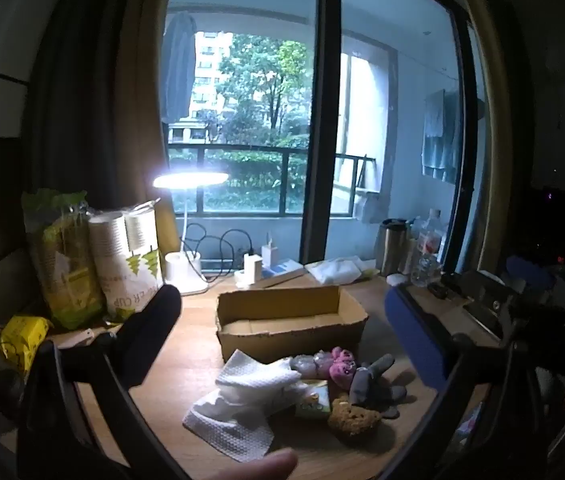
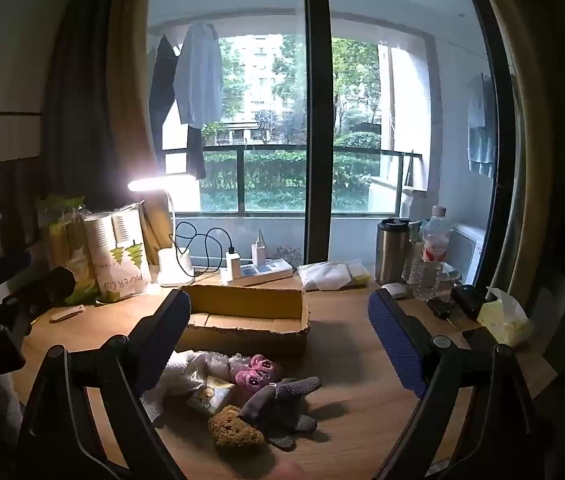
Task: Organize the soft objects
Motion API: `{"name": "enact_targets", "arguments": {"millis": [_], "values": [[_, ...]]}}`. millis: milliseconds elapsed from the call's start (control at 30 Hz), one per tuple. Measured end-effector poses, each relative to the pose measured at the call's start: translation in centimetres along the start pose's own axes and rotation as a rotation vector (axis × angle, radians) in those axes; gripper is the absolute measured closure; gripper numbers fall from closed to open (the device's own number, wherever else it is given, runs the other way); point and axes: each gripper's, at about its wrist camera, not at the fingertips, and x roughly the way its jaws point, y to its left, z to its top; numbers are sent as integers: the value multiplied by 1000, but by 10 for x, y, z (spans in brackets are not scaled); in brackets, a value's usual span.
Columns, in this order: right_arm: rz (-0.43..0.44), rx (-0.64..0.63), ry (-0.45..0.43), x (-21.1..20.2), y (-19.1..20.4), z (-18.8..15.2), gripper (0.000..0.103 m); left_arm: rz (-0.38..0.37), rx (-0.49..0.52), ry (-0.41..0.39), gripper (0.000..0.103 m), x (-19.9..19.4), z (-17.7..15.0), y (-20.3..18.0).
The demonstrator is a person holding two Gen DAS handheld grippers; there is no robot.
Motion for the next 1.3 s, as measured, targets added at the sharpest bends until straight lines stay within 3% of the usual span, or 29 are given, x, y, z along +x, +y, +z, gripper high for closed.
{"name": "enact_targets", "arguments": {"millis": [367, 567, 1300], "values": [[1, -6, 14, -1, 0, 2, 10, 4, -2, 16, 0, -1, 0, 5], [46, -3, 48, 5, 0, -2, 10, -17, -8, 16, 0, -3, 2, 1], [22, -4, 34, -2, -1, 6, 10, -32, 4, 40, 0, -1, 3, -6]]}}
